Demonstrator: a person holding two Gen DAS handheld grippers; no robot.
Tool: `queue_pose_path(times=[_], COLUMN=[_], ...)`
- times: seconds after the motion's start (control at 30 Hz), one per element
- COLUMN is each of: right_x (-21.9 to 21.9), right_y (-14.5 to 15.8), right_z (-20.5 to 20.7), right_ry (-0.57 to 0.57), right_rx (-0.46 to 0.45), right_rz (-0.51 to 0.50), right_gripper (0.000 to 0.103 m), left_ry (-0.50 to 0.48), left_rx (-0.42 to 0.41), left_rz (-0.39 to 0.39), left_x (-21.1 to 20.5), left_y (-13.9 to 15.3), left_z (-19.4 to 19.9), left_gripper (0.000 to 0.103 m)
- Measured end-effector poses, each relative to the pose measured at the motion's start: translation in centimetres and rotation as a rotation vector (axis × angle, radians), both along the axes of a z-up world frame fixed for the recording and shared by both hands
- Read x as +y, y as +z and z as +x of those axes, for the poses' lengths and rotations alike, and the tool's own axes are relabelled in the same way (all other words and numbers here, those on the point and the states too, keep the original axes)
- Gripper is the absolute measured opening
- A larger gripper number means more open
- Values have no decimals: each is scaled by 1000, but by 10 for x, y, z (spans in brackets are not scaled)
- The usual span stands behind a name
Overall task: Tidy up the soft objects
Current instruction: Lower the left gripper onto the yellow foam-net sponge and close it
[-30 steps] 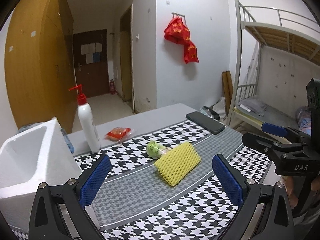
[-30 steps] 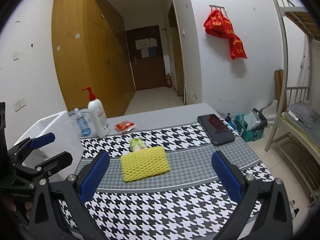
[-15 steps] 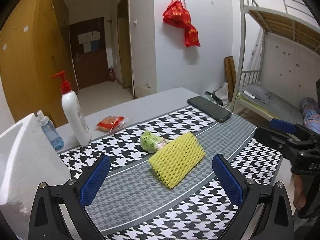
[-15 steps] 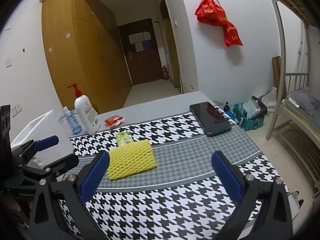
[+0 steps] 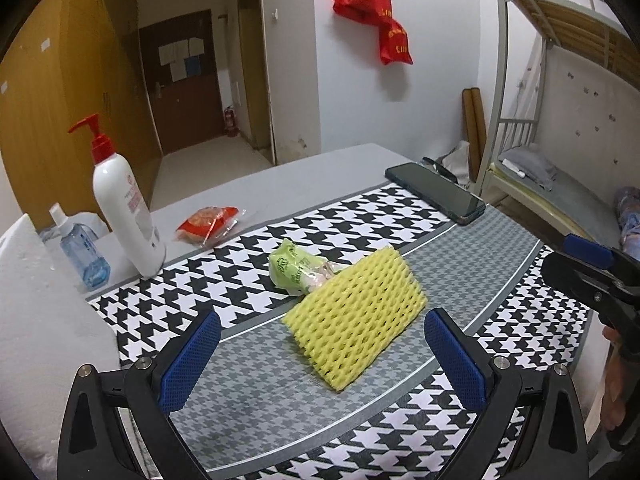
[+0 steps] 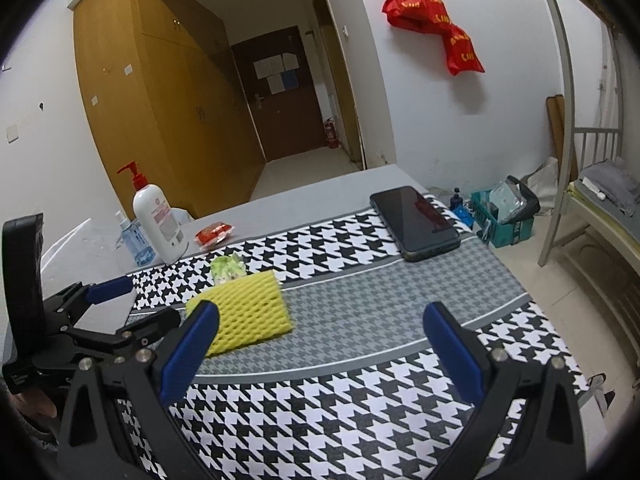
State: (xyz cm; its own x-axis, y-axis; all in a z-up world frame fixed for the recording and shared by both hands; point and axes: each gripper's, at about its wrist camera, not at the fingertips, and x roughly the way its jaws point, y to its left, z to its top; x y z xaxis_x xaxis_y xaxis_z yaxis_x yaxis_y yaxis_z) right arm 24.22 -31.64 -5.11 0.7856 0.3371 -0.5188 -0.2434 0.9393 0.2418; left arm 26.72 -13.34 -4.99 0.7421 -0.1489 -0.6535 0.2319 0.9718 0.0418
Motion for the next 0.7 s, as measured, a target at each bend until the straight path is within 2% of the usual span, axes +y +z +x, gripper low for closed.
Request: queue_pose_path(times=[0.43, 0.7], right_x=[-12, -7], right_y=[-12, -15], right_z=[12, 13], right_ry=[7, 19], right_rx=[37, 52], right_rz=[-1, -21], right_gripper=[103, 103], left_ry=[-11, -15], left_rx=[52, 73], left_rz=[10, -52], left_x=[-17, -8], left_y=[-19, -31], left_z=[20, 32], left_gripper=[102, 102])
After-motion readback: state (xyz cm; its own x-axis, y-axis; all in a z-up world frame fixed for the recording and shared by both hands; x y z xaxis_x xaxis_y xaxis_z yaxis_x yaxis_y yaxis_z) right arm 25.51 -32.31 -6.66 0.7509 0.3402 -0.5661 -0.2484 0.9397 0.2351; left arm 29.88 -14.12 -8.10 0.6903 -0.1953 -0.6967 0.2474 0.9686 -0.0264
